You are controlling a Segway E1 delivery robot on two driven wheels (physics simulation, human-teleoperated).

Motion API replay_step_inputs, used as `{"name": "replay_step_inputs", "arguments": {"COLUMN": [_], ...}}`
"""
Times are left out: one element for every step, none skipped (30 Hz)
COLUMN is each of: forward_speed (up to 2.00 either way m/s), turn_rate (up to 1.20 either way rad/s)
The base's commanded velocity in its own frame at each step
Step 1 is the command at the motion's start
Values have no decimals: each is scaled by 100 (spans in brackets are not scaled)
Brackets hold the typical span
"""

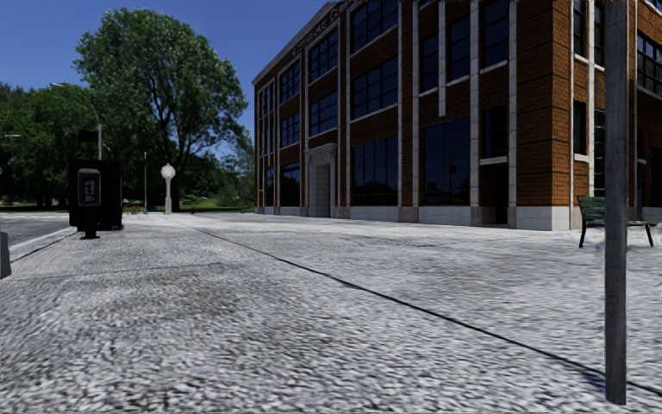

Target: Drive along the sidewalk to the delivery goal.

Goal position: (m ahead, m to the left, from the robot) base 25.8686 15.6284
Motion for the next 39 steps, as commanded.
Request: {"name": "replay_step_inputs", "arguments": {"forward_speed": [199, 199, 199, 199, 199, 199, 199, 199, 199, 199, 199, 199, 200, 200, 200, 200, 200, 200, 200, 200, 200, 200, 200, 200, 200, 200, 200, 200, 200, 200, 200, 200, 200, 200, 200, 200, 200, 200, 200], "turn_rate": [0, 0, 0, 0, 0, 0, 0, 0, 0, 0, 0, 0, 0, 0, 0, 0, 0, 0, 0, 0, 0, 0, 0, 0, 0, 0, 0, 0, 0, 0, 0, 0, 0, 0, 0, 0, 0, 0, 0]}}
